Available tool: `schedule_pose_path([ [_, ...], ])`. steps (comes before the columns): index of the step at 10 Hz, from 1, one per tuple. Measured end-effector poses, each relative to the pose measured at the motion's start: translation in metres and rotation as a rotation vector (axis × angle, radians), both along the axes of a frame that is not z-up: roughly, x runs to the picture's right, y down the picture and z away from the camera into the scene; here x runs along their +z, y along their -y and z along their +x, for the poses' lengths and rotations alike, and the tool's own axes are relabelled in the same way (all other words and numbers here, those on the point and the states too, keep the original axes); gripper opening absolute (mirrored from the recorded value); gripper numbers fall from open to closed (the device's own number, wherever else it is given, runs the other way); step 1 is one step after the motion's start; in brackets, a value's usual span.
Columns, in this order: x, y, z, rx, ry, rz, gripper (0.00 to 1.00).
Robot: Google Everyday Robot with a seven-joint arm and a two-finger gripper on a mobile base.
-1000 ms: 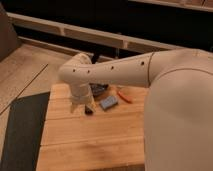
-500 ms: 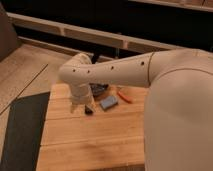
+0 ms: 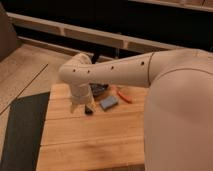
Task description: Place the bottle in the ceramic bowl
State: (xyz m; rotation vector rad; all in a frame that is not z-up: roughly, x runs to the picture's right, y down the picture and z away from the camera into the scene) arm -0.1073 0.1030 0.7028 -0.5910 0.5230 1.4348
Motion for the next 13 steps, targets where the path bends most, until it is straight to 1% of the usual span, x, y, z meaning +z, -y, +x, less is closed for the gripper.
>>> schedule_pose_path([
  [11, -0.0006, 0.0007, 0.0000, 0.000, 0.000, 0.002, 0.65],
  [12, -0.0004, 0.0007, 0.0003, -0.001, 0.000, 0.003, 0.65],
  [13, -0.0003, 0.0022, 0.0009, -0.007, 0.002, 0.013, 0.65],
])
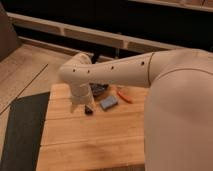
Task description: Place the bottle in the ceramic bowl
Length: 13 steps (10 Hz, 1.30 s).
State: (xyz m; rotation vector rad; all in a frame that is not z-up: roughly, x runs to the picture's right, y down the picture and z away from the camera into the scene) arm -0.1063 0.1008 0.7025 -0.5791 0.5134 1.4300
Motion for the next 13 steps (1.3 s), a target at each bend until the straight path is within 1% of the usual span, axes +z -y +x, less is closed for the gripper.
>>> schedule_pose_path([
  [1, 0.001, 0.008, 0.000, -0.008, 0.003, 0.047, 0.65],
  [2, 0.003, 0.022, -0.001, -0.020, 0.013, 0.110, 0.65],
  [3, 0.002, 0.049, -0.005, -0.037, 0.048, 0.217, 0.65],
  [4, 0.000, 0.068, -0.011, -0.055, 0.090, 0.288, 0.65],
  [5, -0.006, 0.092, -0.023, -0.080, 0.162, 0.369, 0.65],
  [6, -0.011, 0.109, -0.033, -0.091, 0.220, 0.425, 0.65],
  [7, -0.014, 0.118, -0.038, -0.096, 0.249, 0.453, 0.65],
  [8, -0.015, 0.121, -0.040, -0.097, 0.259, 0.464, 0.65],
  [11, -0.014, 0.122, -0.038, -0.103, 0.253, 0.466, 0.65],
  [13, 0.014, 0.146, -0.019, -0.129, 0.197, 0.498, 0.65],
])
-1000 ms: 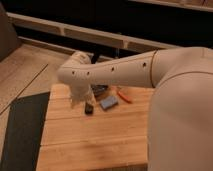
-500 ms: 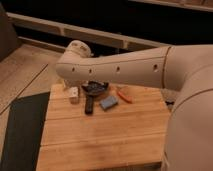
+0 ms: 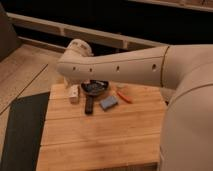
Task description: Place the bottle in the ceramic bowl
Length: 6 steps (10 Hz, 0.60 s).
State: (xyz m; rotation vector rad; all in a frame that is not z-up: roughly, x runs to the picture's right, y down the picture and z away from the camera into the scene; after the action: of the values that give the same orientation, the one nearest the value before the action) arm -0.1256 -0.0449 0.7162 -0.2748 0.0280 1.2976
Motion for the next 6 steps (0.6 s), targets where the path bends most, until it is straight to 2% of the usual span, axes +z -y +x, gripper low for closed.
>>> schedule_pose_path([
  [1, 0.013, 0.009, -0.002, -0.016, -0.006, 0.013, 0.65],
  [2, 0.034, 0.022, -0.012, -0.041, 0.000, 0.028, 0.65],
  [4, 0.061, 0.028, -0.031, -0.056, 0.028, 0.031, 0.65],
  [5, 0.082, 0.028, -0.045, -0.062, 0.058, 0.023, 0.65],
  [6, 0.091, 0.026, -0.052, -0.072, 0.074, 0.019, 0.65],
])
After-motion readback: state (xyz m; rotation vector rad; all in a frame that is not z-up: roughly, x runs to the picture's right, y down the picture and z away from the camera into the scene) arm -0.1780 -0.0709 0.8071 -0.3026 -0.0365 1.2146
